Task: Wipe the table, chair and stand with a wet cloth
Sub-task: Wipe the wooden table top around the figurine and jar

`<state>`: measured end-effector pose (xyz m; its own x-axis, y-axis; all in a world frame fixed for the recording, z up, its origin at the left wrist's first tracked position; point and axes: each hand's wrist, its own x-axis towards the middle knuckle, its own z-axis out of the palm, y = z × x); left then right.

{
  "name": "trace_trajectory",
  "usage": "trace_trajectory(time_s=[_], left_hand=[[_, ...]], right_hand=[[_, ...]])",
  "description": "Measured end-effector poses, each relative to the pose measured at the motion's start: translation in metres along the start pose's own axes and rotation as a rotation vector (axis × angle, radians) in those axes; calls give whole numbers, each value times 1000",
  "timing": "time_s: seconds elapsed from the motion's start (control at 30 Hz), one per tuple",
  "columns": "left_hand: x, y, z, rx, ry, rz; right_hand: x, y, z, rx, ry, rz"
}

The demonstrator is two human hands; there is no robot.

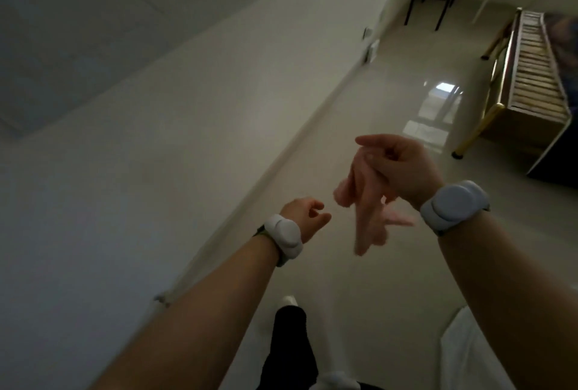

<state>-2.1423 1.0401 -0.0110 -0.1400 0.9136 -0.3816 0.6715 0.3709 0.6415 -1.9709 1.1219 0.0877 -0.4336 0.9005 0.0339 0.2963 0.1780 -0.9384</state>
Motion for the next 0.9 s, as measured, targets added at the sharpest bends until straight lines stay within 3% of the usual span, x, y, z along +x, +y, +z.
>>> trace_trajectory(time_s=[0.07,0.13,0.23,0.43,0.7,0.77,0.9], left_hand=[[60,-6,-7,152,-156,-74],[106,-8,-16,134,-228,-105],[146,2,-32,-218,-140,-23],[267,43,-68,-352,-81,-53],[409,122,-87,-779,48,-269],[440,150,-90,-901,19,-281],[502,218,-99,-1055,-141,-144]], right_hand=[[48,1,-21,-41,88,-58],[87,2,-37,-34,157,-63],[122,7,-48,-37,221,-61],[201,54,-93,-24,354,58],[318,118,-184,-3,419,133],[352,125,-211,-10,418,149],[424,135,-265,-44,410,132]])
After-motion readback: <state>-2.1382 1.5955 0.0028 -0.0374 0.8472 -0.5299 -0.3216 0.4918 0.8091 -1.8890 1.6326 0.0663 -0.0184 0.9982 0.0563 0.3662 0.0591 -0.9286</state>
